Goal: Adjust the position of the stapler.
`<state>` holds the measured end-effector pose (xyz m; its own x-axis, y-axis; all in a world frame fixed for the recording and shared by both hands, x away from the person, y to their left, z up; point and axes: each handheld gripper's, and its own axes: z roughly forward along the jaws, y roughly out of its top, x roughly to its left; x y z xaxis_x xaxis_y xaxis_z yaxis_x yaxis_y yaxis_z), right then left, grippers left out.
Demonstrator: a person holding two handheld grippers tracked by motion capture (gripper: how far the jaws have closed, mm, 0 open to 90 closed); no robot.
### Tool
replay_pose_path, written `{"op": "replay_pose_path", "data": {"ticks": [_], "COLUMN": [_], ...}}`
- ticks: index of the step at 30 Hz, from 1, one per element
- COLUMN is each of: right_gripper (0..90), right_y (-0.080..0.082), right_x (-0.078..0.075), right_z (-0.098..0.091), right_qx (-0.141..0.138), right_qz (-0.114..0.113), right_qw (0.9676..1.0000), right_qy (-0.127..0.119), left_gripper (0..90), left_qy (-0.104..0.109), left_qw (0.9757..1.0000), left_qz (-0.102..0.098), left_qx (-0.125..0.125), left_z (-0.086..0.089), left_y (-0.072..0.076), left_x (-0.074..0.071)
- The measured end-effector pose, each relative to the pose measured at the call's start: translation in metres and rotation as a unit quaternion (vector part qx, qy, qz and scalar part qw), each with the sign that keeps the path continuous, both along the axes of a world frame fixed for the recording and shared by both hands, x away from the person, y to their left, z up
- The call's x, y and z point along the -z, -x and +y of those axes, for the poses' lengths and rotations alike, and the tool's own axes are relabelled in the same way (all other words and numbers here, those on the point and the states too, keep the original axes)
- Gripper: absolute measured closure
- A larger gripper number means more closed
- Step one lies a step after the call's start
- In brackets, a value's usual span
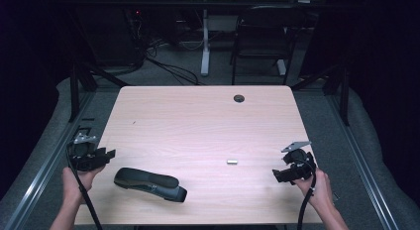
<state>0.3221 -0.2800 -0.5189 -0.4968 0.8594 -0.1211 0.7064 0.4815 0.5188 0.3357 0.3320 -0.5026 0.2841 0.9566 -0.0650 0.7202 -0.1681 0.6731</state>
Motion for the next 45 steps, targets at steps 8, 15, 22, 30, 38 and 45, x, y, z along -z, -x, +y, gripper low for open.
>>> {"op": "replay_pose_path", "data": {"ticks": [8, 15, 22, 30, 38, 45], "right_gripper": [11.8, 12.2, 12.3, 12.4, 12.5, 12.5], "right_y": [0.000, 0.000, -0.001, -0.002, -0.002, -0.002], "right_x": [-0.001, 0.000, 0.000, 0.001, 0.001, 0.001], "right_z": [-0.002, -0.003, 0.000, -0.001, 0.001, 0.001], "right_qx": [0.001, 0.002, -0.003, -0.003, -0.006, -0.007], "right_qz": [0.001, -0.002, 0.001, 0.004, 0.007, 0.009], "right_qw": [1.0000, 1.0000, 1.0000, 1.0000, 0.9999, 0.9999], "right_qy": [-0.003, -0.008, -0.004, -0.007, -0.005, -0.005], "left_gripper": [83.5, 88.3, 89.1, 90.0, 90.0, 90.0], "left_qy": [-0.056, -0.067, -0.074, -0.089, -0.096, -0.087], "left_qw": [0.9977, 0.9960, 0.9917, 0.9865, 0.9831, 0.9827], "left_qz": [0.021, 0.048, 0.101, 0.135, 0.153, 0.163], "left_qx": [0.033, 0.034, 0.029, 0.027, 0.026, 0.022], "left_z": [-0.026, -0.029, -0.027, -0.026, -0.025, -0.022], "left_y": [0.005, 0.018, 0.021, 0.018, 0.018, 0.017], "left_x": [-0.001, 0.006, 0.014, 0.020, 0.023, 0.025]}}
